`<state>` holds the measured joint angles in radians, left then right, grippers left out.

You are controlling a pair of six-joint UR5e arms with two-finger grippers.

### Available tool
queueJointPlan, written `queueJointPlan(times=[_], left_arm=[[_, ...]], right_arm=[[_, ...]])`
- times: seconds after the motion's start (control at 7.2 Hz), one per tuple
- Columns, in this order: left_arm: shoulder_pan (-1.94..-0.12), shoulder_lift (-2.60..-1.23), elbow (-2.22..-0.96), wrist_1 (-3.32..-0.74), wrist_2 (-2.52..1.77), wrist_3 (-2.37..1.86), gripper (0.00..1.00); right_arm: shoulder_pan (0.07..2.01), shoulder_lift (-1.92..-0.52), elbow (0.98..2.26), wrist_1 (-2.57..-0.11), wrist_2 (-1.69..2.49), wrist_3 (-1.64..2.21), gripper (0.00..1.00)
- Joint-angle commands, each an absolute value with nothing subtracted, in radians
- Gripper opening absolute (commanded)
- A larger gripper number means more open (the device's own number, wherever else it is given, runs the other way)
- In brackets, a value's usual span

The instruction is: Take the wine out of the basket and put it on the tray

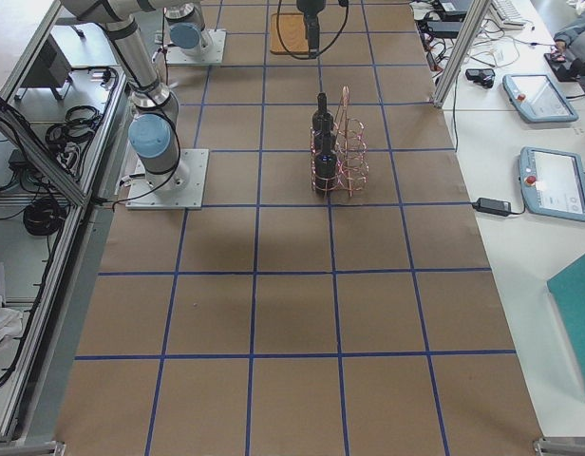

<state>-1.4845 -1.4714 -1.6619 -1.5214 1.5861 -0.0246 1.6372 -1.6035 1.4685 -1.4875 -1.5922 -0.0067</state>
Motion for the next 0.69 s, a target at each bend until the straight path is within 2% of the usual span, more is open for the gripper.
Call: queueJointPlan(times=[0.0,0.56], left_arm=[[-1.483,-1.471,-1.661,-1.520,1.586,-0.025,1.00],[-1.483,-1.473,-1.661,-1.516,1.586,-0.025,1.00]], right_arm=[[1.635,-1.608,1.473,-1.503,-1.597,-0.009,0.99],[1.628,-1.605,1.476,-1.503,-1.597,-0.018,0.99]])
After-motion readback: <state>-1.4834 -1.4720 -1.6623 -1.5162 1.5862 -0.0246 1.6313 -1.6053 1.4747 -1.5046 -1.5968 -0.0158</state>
